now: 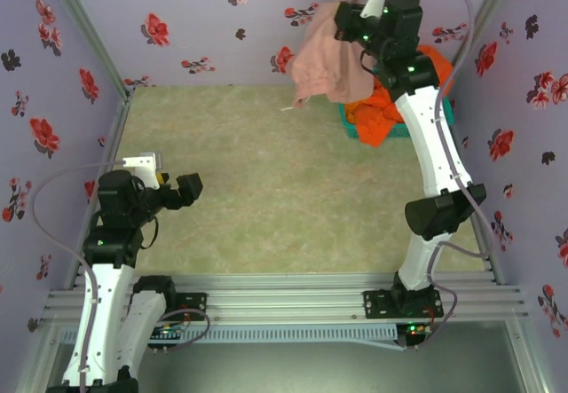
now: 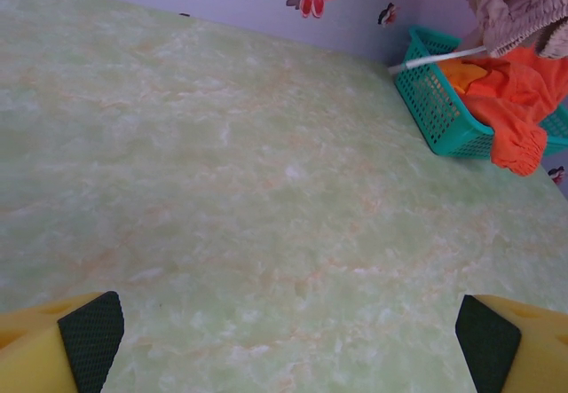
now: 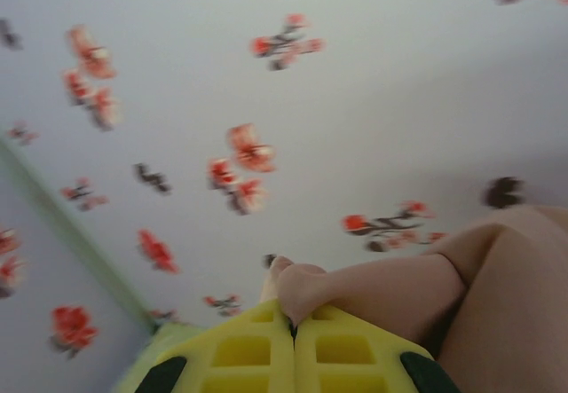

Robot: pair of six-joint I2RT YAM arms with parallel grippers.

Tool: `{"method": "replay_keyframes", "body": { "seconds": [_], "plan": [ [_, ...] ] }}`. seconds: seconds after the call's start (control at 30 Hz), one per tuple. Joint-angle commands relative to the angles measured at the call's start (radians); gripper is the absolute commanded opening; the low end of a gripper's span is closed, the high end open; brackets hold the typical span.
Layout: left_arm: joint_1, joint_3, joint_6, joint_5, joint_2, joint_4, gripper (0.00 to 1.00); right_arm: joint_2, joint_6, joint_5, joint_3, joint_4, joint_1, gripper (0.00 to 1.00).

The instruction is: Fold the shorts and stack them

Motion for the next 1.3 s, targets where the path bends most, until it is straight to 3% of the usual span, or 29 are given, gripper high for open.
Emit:
{"method": "replay_keyframes", "body": {
  "seconds": [0.0,0.13,0.2,0.33,0.4,0.5,0.6,0.73,0.93,1.03,1.27],
  "plan": [
    [-0.001,-0.007,0.024,-0.016,-0.021,0.001,0.99,-0.055,0.005,-0.048,0.032,-0.013,0.062,0.0],
    [-0.001,-0.011,0.022,-0.025,-0.039,0.004,0.99,-0.116,-0.071,-0.027,-0.122,-0.033,0.114,0.13],
    [-0.001,-0.015,0.021,-0.032,-0.048,0.01,0.99,-0.175,-0.135,0.022,-0.265,0.002,0.129,0.34],
    [-0.001,-0.019,0.016,-0.053,-0.05,0.011,0.99,-0.307,-0.233,0.102,-0.529,0.062,0.144,0.65],
    [-0.001,-0.026,-0.003,-0.086,-0.047,0.011,0.99,-0.359,-0.282,0.156,-0.619,0.048,0.169,0.74],
    [-0.001,-0.042,-0.092,-0.136,-0.026,0.013,0.99,-0.421,-0.338,0.2,-0.751,0.031,0.224,0.84],
    [-0.001,-0.034,-0.279,-0.188,0.021,-0.003,0.99,-0.458,-0.37,0.224,-0.876,0.011,0.283,0.97],
    [-0.002,-0.047,-0.508,-0.188,0.053,0.011,0.99,-0.507,-0.319,0.261,-1.054,0.06,0.317,0.99],
    [-0.013,-0.253,-0.724,-0.207,0.139,0.241,0.88,-0.564,-0.222,0.261,-1.217,0.086,0.319,0.99],
    [-0.046,-0.298,-0.734,-0.207,0.271,0.381,0.85,-0.603,-0.198,0.264,-1.278,0.095,0.333,0.99],
    [-0.117,-0.238,-0.644,-0.193,0.585,0.528,0.8,-0.683,-0.186,0.289,-1.365,0.065,0.357,0.99]
  ]
}}
